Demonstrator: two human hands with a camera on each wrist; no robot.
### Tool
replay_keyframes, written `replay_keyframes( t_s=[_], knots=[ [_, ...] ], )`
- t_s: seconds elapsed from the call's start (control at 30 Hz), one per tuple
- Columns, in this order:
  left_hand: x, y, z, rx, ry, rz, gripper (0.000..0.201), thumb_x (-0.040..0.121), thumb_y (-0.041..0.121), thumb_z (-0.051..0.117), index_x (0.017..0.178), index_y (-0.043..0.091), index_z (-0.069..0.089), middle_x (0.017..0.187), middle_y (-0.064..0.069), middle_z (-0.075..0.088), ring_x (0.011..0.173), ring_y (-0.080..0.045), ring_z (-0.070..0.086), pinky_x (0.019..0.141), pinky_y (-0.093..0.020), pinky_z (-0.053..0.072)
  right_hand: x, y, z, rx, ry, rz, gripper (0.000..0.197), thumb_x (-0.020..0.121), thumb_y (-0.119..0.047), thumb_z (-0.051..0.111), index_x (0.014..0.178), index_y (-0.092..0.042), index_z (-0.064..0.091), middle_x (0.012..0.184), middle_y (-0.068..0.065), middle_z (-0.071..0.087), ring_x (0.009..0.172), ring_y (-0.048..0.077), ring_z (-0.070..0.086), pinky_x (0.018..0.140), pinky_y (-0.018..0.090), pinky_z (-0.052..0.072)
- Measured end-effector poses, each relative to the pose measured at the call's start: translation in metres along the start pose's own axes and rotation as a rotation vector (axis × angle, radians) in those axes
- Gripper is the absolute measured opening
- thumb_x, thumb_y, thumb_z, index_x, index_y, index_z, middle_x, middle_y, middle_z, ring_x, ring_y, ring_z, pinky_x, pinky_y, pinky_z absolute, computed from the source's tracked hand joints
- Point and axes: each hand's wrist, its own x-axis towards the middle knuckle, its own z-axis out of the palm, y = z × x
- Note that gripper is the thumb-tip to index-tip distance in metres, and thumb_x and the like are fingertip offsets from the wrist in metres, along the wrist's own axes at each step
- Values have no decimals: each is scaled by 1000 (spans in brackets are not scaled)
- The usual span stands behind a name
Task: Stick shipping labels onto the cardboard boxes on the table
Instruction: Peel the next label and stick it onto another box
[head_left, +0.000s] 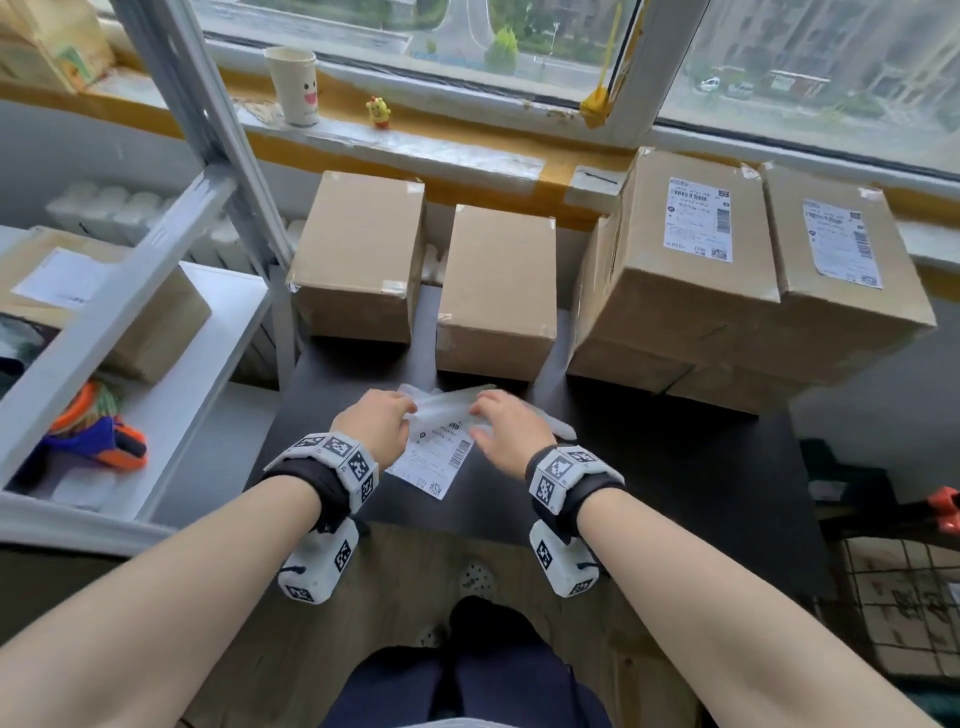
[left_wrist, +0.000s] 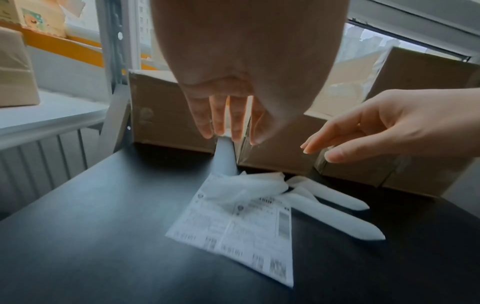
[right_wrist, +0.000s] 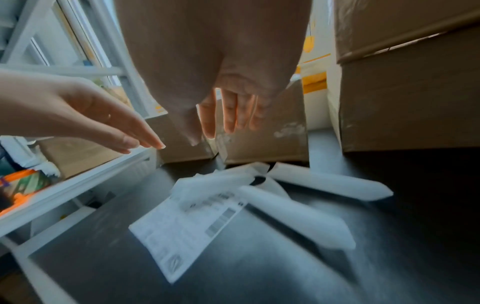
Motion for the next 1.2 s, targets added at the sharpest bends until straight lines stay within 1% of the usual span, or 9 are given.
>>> replay_keyframes(
  t_s=[0.1,0.17,0.27,0.37,0.57,0.73,0.9,1.1,1.2],
  knots=[
    [-13,-14,25,-20,-30,-37,37,93,18,40,126,25,54,139,1,48,124,-23,49,100,-39,44,-6,-6,31,-1,-65,-1,33,93,-21,51,124,-12,55,141,2,45,129,21,43,105,35,37],
    [-20,-22,45,-27,-51,-33,40,94,15,38,130,24,51,144,5,43,131,-19,41,104,-38,40,-8,-8,52,15,-91,4,35,92,-21,52,126,-13,53,144,2,43,134,20,39,108,35,34],
    [-26,-34,72,-34,-116,-18,47,95,13,34,142,22,36,154,6,27,141,-14,26,113,-35,29,-9,-9,78,12,-120,31,43,92,-24,54,134,-14,47,152,1,32,140,17,30,112,33,29],
    [-26,-45,88,4,-138,43,55,94,8,33,147,15,21,157,-3,16,144,-18,20,116,-35,22,-7,-7,97,18,-112,66,57,90,-30,59,141,-15,37,157,0,20,143,18,24,113,34,27],
    [-26,-51,100,57,-184,18,61,95,9,31,150,12,4,159,-2,-5,147,-17,1,119,-36,6,-3,-4,112,-19,-66,84,67,88,-32,62,144,-14,30,158,5,15,146,20,15,114,35,22],
    [-23,-53,100,32,-155,19,60,96,10,30,150,15,5,159,-2,-4,147,-16,1,119,-34,4,0,-5,110,-55,-35,42,53,93,-25,53,140,-8,36,157,11,18,145,24,17,113,38,24],
    [-16,-53,93,-14,-151,1,58,97,15,33,150,16,10,159,-3,-1,147,-18,1,119,-35,5,5,-4,114,-100,8,-56,32,94,-18,51,116,5,56,146,23,38,137,35,35,107,46,37],
    [-16,-53,94,22,-132,50,53,97,22,37,147,28,21,159,-3,0,147,-19,0,120,-38,3,-1,-3,110,-130,-93,-67,69,85,-45,62,138,-9,40,155,15,22,143,29,23,116,40,23],
    [-16,-53,96,18,-133,67,58,95,10,33,149,26,16,159,-1,-1,147,-18,0,120,-36,2,-9,1,114,-174,-135,-146,82,73,-45,74,139,-12,40,154,17,24,140,31,29,114,43,27]
  ],
)
